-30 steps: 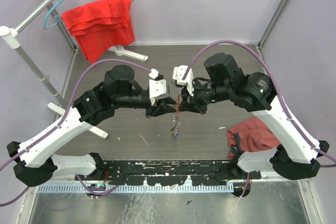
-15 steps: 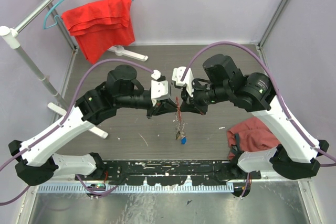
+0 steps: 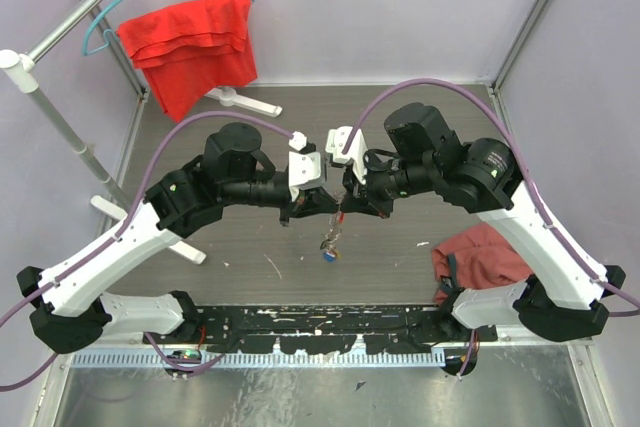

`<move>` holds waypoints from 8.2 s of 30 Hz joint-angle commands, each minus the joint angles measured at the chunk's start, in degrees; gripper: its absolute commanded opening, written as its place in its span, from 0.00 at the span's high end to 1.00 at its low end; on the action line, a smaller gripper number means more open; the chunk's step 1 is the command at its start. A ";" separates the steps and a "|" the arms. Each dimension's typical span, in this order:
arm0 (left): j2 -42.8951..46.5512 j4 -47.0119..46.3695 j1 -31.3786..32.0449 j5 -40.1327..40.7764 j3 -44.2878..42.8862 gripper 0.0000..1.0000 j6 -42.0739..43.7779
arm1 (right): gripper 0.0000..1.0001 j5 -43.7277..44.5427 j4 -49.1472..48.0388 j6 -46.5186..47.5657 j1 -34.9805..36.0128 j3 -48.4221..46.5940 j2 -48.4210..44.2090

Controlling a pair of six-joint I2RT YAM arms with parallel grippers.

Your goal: Put the keys on the keyring

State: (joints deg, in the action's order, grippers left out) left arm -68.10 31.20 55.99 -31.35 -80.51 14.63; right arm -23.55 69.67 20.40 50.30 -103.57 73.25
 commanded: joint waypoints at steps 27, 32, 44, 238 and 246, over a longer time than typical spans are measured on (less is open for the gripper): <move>11.14 -35.23 0.13 13.26 21.74 1.00 -15.33 | 0.58 25.93 -34.62 -28.15 0.41 19.95 -19.32; 13.12 -38.51 0.11 21.31 24.78 1.00 -16.75 | 0.57 25.92 -39.60 -38.16 -0.44 24.37 -20.01; 15.91 -38.21 0.05 29.07 26.44 1.00 -16.73 | 0.39 -5.50 -66.93 -59.80 -21.21 44.16 -25.32; 14.68 -50.82 0.02 9.40 26.28 1.00 -18.81 | 0.64 -11.73 -46.47 -19.34 -18.22 28.20 -24.40; 13.49 -57.38 0.05 -0.01 26.10 1.00 -21.39 | 0.66 -22.85 -50.32 -19.09 -18.21 27.06 -25.39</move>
State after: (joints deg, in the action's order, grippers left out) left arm -54.54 -17.45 56.03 -24.77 -54.41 -4.80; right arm -40.32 23.40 0.08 32.03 -75.33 46.74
